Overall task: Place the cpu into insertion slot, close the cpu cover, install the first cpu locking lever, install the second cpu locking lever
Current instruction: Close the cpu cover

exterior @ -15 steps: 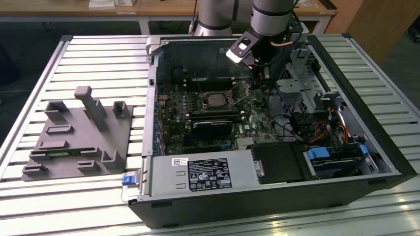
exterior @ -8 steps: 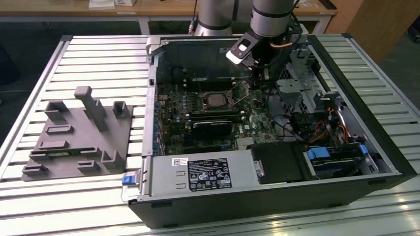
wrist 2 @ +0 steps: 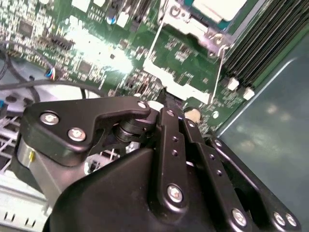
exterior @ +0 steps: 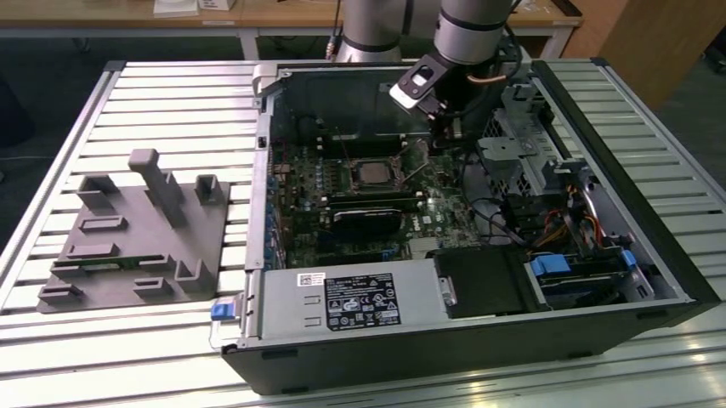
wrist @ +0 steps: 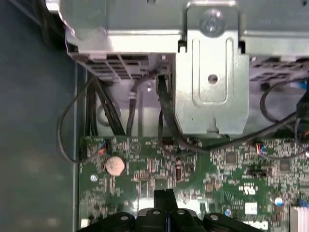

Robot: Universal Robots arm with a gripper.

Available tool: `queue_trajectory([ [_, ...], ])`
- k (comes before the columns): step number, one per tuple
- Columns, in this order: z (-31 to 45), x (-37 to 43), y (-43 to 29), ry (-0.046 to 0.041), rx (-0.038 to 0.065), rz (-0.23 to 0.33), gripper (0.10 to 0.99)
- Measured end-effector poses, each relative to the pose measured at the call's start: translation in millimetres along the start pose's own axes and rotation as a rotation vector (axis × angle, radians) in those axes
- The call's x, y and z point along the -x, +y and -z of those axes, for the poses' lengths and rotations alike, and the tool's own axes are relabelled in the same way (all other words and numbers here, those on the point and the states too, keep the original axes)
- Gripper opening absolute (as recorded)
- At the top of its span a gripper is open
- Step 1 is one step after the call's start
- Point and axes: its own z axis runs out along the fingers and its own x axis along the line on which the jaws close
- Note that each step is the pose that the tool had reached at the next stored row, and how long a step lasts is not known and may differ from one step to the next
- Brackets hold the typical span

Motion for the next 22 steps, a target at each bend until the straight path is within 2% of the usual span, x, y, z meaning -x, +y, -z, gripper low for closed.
queue_trajectory([
  [1, 0.0, 0.0, 0.1, 0.0000, -0.008, 0.000, 0.106],
  [3, 0.0, -0.1, 0.3, -0.0001, -0.017, 0.000, 0.106],
  [8, 0.0, 0.0, 0.3, -0.0001, -0.019, 0.000, 0.106],
  [11, 0.0, 0.0, -1.0, -0.0001, -0.019, 0.000, 0.106],
  [16, 0.0, 0.0, -9.7, 0.0012, -0.017, 0.000, 0.106],
  [22, 0.2, 0.1, -25.4, 0.0013, -0.002, 0.000, 0.106],
])
